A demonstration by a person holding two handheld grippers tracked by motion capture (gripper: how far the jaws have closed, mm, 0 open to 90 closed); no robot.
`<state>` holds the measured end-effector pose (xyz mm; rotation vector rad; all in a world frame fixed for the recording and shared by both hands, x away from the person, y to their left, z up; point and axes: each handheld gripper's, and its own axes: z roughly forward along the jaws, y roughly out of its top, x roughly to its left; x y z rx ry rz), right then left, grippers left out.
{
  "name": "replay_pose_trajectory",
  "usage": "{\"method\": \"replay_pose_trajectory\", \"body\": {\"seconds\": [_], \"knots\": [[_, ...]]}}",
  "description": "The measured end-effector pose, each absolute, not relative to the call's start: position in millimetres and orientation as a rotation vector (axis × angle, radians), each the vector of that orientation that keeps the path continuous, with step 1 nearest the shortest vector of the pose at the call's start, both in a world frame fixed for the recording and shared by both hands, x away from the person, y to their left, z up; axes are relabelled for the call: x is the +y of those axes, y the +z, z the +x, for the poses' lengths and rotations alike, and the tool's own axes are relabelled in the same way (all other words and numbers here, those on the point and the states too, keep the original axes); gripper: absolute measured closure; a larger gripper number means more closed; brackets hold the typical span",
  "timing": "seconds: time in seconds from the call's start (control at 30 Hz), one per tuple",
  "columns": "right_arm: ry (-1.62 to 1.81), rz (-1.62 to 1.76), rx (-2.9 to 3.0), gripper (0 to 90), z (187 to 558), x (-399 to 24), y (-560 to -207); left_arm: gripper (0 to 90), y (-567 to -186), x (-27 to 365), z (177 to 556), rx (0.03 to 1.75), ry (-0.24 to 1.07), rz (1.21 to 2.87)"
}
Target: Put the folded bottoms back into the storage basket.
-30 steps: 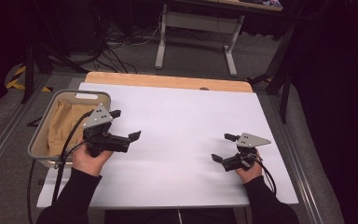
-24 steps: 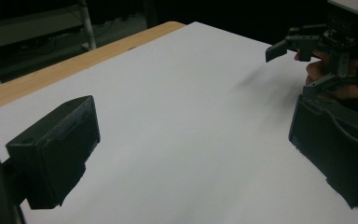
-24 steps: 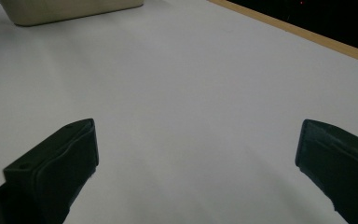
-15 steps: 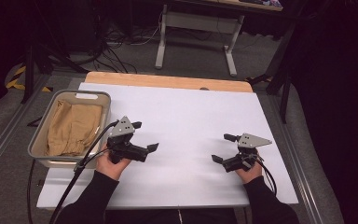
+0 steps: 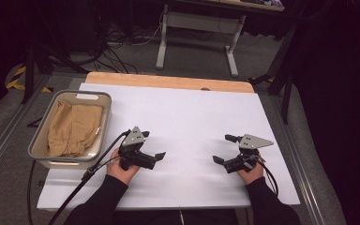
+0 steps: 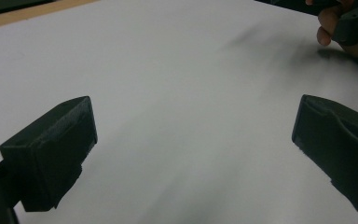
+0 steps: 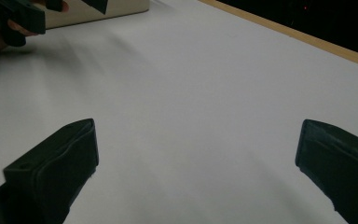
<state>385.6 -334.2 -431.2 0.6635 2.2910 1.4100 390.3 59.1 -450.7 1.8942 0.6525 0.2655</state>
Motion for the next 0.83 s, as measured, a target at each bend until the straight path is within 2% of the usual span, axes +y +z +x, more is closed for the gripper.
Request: {"method": "replay_pose_trajectory", "body": {"seconds": [0.2,0.83], "knots": [[1.427,0.667,2.283,0.0,384.2,-335.8,-430.7,0.2,-452.1,58.8,391.8,0.639,0.302,1.903],[1.436,0.652,2.283,0.0,383.3,-335.0,-430.8,0.1,-452.9,62.3,397.5,0.647,0.291,1.895]]}}
